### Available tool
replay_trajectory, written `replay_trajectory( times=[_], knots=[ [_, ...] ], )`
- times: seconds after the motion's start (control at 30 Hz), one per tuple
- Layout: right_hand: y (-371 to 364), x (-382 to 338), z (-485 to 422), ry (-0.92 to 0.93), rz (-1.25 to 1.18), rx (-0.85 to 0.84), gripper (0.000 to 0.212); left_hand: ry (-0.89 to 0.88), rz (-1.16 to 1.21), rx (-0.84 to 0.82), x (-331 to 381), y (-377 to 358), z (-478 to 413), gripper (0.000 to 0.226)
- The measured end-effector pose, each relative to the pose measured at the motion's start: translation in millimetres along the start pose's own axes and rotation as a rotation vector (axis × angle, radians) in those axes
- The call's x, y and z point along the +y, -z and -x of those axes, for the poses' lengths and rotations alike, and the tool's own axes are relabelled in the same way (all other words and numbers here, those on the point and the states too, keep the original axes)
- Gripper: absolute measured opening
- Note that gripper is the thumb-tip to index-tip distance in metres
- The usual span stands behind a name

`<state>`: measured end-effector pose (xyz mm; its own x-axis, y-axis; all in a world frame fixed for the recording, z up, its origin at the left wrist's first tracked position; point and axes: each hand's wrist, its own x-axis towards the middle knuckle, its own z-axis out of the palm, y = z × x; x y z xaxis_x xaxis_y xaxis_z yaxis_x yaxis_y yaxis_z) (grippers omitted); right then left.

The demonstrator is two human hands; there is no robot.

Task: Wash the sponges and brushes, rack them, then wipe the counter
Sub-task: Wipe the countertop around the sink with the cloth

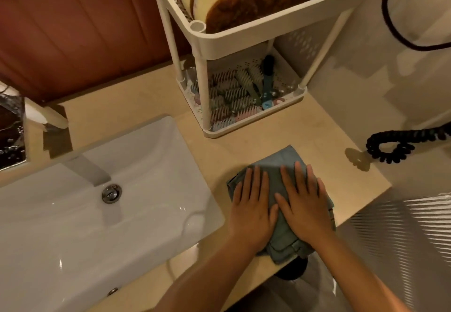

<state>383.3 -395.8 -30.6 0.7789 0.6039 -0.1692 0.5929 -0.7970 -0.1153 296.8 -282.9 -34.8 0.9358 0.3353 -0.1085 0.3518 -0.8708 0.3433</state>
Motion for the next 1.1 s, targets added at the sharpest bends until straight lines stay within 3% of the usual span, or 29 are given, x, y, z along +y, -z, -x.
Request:
replay_trajectory(
  times=[0.13,0.5,0.63,0.83,1.1],
  knots=[
    [-3.6,-5.8,-8.0,-0.02,0.051,0.023,0.066,-0.009,-0.003,0.025,-5.7,-1.7,-2.7,0.062],
    [5.2,-50.4,-82.0,0.064,0.042,0.021,0.063,0.078,-0.131,0.104,-57.7,24.2,-47.9,0.066],
    [1.3,-56.2,-89.8,0.077,0.04,0.056,0.062,0.032,-0.094,0.102,-69.8,29.3,-53.9,0.068],
    [1.7,-53.5,-78.5,0.105,0.021,-0.008,0.068,0.048,-0.086,0.071,-64.2,27.4,-45.2,0.072],
    [-6.8,-48.8,-5.2,0.112,0.03,0.035,0.061,0.115,-0.092,0.075,-40.3,6.2,25.5,0.065]
  ],
)
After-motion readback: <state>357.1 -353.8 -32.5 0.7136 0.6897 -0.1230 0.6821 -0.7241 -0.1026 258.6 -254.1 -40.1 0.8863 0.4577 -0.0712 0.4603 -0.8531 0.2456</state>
